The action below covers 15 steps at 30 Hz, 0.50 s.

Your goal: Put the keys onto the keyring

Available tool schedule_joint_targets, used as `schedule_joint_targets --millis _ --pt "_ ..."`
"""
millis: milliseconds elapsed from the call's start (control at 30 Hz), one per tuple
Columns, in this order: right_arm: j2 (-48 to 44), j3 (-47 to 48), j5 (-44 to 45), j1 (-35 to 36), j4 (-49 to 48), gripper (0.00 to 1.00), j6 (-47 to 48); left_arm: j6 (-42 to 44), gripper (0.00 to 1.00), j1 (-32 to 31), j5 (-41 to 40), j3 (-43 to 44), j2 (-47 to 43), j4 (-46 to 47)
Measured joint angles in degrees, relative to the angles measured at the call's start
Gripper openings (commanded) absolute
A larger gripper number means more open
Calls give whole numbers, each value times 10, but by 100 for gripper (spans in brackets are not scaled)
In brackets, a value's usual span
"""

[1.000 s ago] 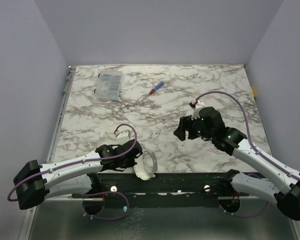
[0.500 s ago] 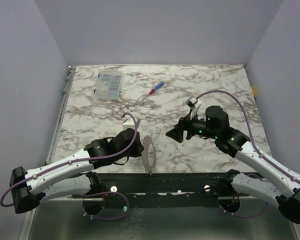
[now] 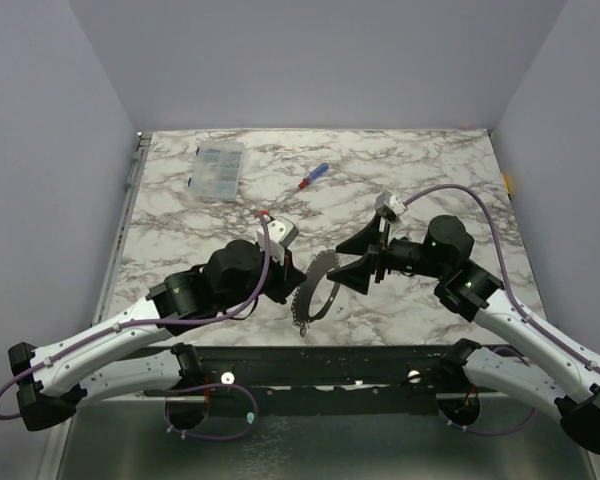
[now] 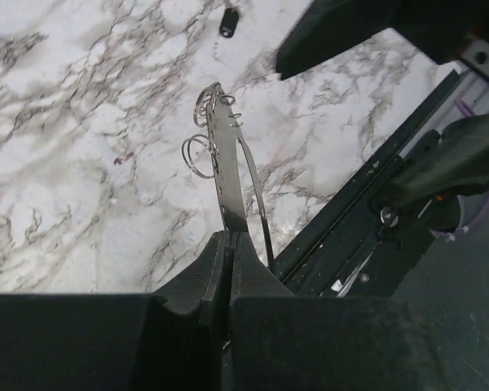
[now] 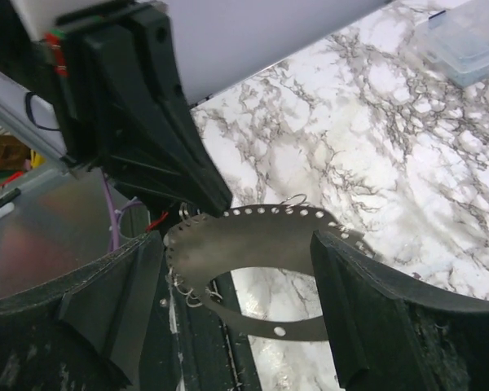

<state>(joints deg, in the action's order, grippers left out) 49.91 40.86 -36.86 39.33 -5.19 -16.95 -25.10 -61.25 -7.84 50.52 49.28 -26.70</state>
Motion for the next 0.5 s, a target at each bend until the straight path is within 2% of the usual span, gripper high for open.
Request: schedule_joint_targets --millis 100,133,300,500 --pt "23 21 21 0 16 98 14 35 0 0 27 17 1 11" --pt "30 28 29 0 20 100 16 42 0 0 35 20 2 13" --pt "41 56 57 0 52 100 46 79 0 0 79 52 13 13" --pt "38 76 27 0 89 100 79 101 0 0 116 91 14 14"
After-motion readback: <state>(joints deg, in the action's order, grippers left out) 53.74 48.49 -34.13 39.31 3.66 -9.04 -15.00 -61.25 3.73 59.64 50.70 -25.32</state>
